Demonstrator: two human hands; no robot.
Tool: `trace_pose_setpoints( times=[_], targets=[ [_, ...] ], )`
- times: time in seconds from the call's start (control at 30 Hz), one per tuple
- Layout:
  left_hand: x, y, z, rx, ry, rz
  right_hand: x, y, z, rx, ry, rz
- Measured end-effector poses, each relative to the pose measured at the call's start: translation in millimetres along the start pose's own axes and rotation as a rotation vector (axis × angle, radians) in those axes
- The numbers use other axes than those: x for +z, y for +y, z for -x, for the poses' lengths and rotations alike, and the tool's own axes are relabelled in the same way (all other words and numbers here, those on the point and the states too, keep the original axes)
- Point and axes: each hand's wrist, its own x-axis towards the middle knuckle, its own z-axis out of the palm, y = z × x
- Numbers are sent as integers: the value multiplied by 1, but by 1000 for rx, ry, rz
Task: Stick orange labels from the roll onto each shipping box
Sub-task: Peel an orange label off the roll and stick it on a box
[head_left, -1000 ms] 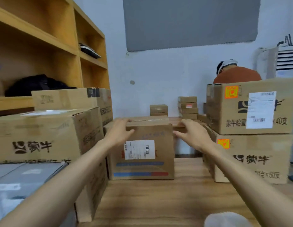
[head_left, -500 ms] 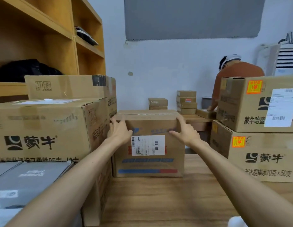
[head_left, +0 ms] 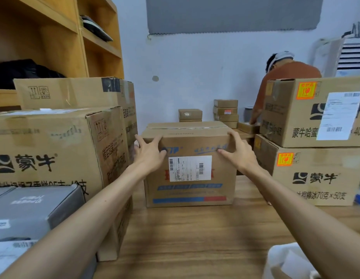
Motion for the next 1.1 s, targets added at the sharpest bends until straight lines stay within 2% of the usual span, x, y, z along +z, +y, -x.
trace_pose_setpoints(
  times=[0.3,0.57,0.8,0.93,1.0,1.1],
  targets=[
    [-13,10,60,182,142,109,-49,7,44,-13,55,-32],
    [-26,-2,135,258,350,204,-74,9,108,-104,97,-35],
    [-34,-17,160,277,416,270,-93,6,158,-212,106,-27],
    [-34,-15,169,285,396,146,-107,10,169,-214,-4,-45],
    [-27,-8,178,309,470,-9,-114,18,176,-190,-8,8],
    [-3,11,195,509,531,-58,-123,39,194,-219,5,151]
  ],
)
